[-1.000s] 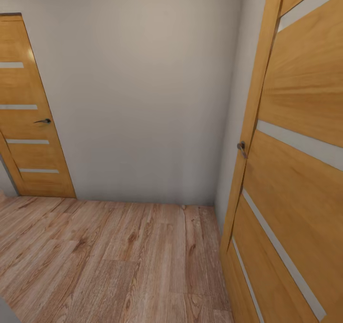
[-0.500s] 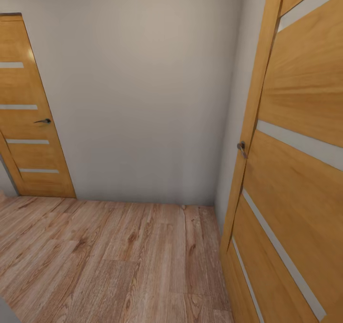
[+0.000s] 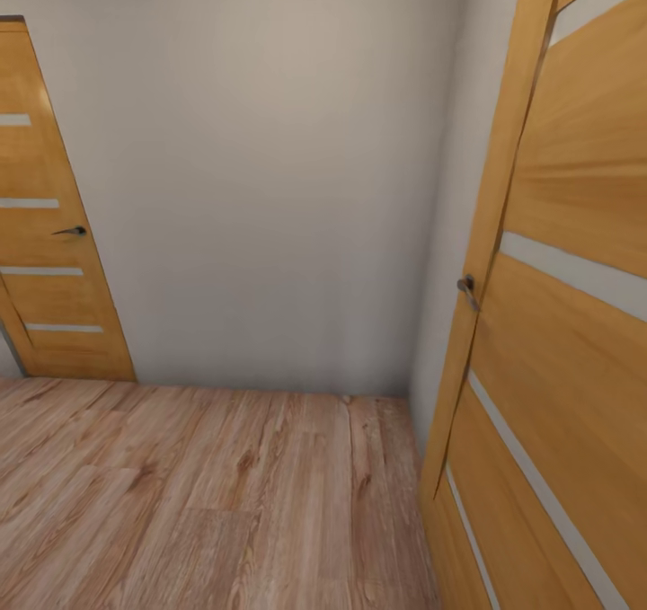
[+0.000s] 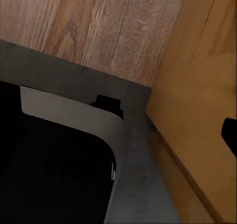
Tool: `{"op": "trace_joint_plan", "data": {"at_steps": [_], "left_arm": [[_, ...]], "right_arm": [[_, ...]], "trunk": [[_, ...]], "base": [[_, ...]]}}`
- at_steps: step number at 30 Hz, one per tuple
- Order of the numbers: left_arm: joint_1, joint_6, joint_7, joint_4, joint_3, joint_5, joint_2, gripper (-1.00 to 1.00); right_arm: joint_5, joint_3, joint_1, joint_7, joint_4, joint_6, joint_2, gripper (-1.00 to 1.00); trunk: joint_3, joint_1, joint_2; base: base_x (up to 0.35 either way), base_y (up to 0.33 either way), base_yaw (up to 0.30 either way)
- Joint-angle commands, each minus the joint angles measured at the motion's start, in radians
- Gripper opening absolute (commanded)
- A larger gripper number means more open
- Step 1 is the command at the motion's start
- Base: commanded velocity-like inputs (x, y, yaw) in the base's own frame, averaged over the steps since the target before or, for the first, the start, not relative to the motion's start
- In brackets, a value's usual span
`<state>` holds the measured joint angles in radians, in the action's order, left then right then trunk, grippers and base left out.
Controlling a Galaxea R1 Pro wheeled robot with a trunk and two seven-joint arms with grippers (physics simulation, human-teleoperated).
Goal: Move the two storage containers from the living room to the garage. In the garage, place one container on the floor and stack the other container on top of it (either order is fine).
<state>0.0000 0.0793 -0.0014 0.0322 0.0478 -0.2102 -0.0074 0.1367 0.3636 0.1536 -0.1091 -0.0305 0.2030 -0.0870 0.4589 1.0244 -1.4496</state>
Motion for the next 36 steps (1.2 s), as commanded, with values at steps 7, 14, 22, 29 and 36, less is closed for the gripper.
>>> {"op": "trace_joint_plan", "data": {"at_steps": [7,14,22,29,36], "left_arm": [[0.000,0.002,0.000,0.001,0.004,-0.003,0.000,1.00],[0.000,0.003,0.000,0.000,0.004,-0.003,0.000,1.00],[0.000,0.003,0.000,0.001,0.004,-0.003,0.000,1.00],[0.000,0.003,0.000,0.001,0.004,-0.003,0.001,1.00],[0.000,0.003,0.000,0.000,0.004,-0.003,0.001,1.00]], "right_arm": [[0.010,0.006,0.001,-0.006,-0.003,0.006,-0.003,1.00],[0.007,0.006,0.001,-0.006,-0.003,0.006,-0.003,1.00],[0.006,0.006,0.001,-0.006,-0.003,0.006,-0.005,1.00],[0.002,0.007,0.001,-0.005,-0.002,0.006,-0.005,1.00],[0.001,0.008,0.001,-0.004,-0.002,0.006,-0.003,1.00]], "trunk": [[0.001,0.001,0.000],[0.001,0.001,0.000],[0.001,0.001,0.000],[0.001,0.001,0.000],[0.001,0.001,0.000]], "base": [[0.321,0.000,0.000],[0.322,0.000,0.000],[0.322,0.000,0.000],[0.322,0.000,0.000],[0.322,0.000,0.071]]}}
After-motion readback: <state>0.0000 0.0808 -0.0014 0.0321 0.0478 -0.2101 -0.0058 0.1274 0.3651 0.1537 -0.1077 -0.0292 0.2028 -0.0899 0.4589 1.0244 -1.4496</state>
